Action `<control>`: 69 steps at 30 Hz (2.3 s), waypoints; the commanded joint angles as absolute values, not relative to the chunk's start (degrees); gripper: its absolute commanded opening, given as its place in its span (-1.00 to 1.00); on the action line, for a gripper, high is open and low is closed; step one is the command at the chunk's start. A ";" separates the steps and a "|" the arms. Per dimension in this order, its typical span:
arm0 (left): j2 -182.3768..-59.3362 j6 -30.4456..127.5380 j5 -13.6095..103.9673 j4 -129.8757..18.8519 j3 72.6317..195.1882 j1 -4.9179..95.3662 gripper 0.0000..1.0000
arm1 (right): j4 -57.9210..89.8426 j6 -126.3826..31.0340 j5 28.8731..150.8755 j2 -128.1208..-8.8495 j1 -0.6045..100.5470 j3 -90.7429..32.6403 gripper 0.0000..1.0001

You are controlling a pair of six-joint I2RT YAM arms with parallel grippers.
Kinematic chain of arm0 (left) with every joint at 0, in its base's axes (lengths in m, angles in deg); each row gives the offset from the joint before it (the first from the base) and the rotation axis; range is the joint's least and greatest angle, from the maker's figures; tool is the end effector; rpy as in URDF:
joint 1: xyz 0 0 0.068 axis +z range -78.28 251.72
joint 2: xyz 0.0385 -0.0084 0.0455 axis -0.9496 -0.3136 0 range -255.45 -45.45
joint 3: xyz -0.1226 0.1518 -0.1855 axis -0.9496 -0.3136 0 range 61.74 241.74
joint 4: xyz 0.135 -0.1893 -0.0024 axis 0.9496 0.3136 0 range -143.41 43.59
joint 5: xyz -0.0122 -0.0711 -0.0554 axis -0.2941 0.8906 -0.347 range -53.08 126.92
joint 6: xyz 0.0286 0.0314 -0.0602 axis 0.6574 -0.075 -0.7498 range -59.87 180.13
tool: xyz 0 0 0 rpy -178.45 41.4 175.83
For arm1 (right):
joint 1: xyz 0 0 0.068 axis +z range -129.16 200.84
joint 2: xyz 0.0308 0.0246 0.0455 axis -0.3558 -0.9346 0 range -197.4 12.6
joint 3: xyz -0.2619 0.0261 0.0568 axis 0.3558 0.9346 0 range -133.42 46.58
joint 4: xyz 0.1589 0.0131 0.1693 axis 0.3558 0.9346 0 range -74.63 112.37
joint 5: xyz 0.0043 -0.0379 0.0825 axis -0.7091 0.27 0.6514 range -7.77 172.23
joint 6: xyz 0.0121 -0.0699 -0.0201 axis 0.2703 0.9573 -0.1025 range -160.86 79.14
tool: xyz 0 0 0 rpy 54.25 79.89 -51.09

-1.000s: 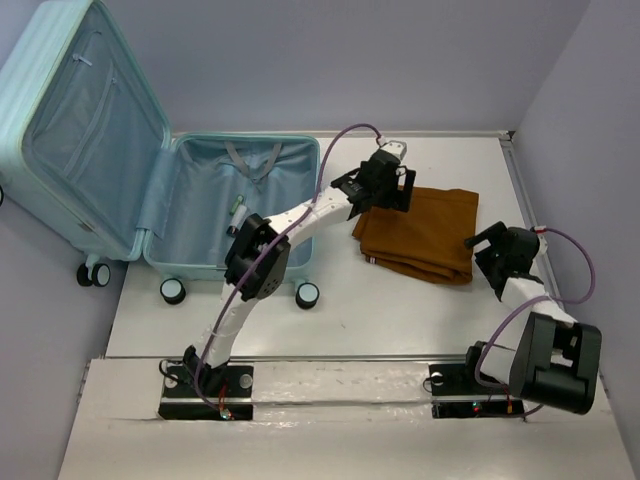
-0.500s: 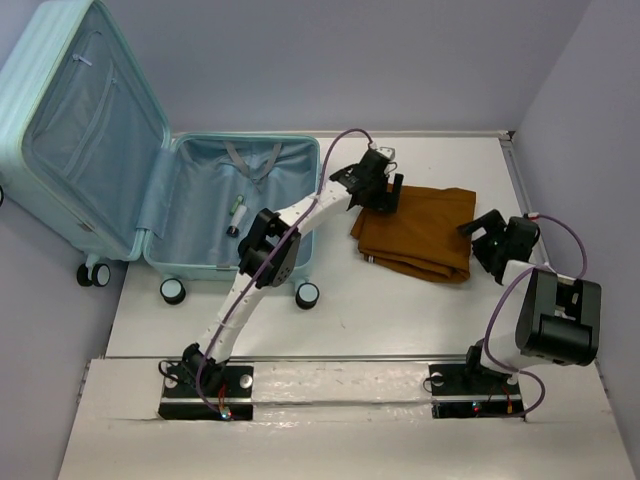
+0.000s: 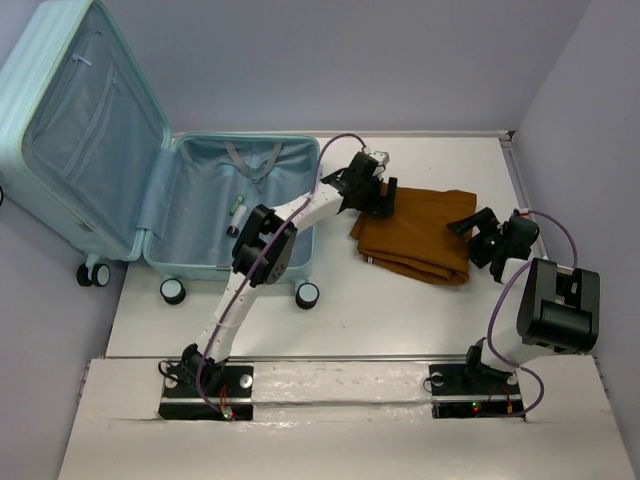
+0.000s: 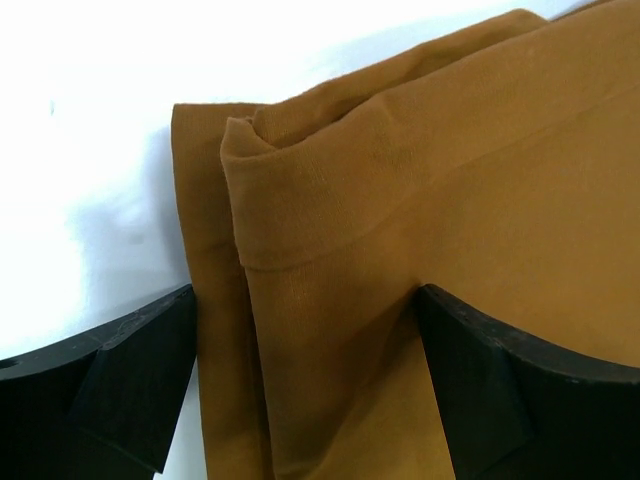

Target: Pack the luggage

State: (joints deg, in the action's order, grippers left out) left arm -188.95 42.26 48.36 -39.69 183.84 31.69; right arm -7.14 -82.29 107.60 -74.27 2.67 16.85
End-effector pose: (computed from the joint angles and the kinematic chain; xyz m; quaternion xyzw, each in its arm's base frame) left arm 0.4212 -0.3697 0.1689 0.2148 0.8578 -0.2994 0.3584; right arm 0.2733 -0.0619 0.1526 0.3408 0.8003 0.2818 0.4048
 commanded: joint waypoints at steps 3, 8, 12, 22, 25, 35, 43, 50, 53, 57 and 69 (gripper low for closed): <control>-172.91 38.86 46.94 -49.26 166.25 32.44 0.98 | -4.32 -81.91 108.16 -72.83 2.48 18.28 1.00; -167.37 39.21 42.11 -50.86 163.35 32.61 0.98 | -3.18 -81.02 108.16 -72.39 2.48 17.84 0.99; -164.90 37.45 43.86 -53.06 158.26 33.84 0.98 | -3.27 -81.29 108.25 -73.01 2.48 18.02 0.99; -178.06 37.45 50.81 -43.40 168.51 34.20 0.98 | -3.71 -81.29 107.55 -72.66 2.48 18.99 0.99; -179.83 37.89 49.75 -42.07 170.90 33.93 0.98 | -3.97 -81.20 107.46 -73.10 2.48 19.07 0.99; -190.73 36.93 56.77 -38.64 178.73 31.21 0.98 | -9.67 -84.89 113.42 -77.04 2.48 21.09 0.99; -189.15 33.06 65.48 -46.73 173.28 29.80 0.59 | -14.51 -88.76 117.04 -81.18 10.99 19.69 0.70; -186.79 30.51 68.82 -52.96 167.04 28.83 -0.45 | -23.02 -93.68 121.07 -84.08 12.85 19.07 -0.14; -183.98 29.81 69.17 -55.42 165.11 28.83 -0.88 | -27.34 -96.31 123.79 -84.52 12.85 19.16 -0.50; -177.65 29.37 69.35 -58.15 162.03 28.83 -0.88 | -30.25 -97.99 125.12 -80.84 12.85 18.55 -0.86; -161.38 27.52 71.64 -58.77 162.11 30.76 -0.88 | -14.80 -98.51 123.55 -61.59 16.79 6.52 -0.86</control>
State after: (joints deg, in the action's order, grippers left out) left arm -170.85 30.78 60.71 -56.92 160.33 33.20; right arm -14.39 -96.19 121.83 -65.86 12.81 16.28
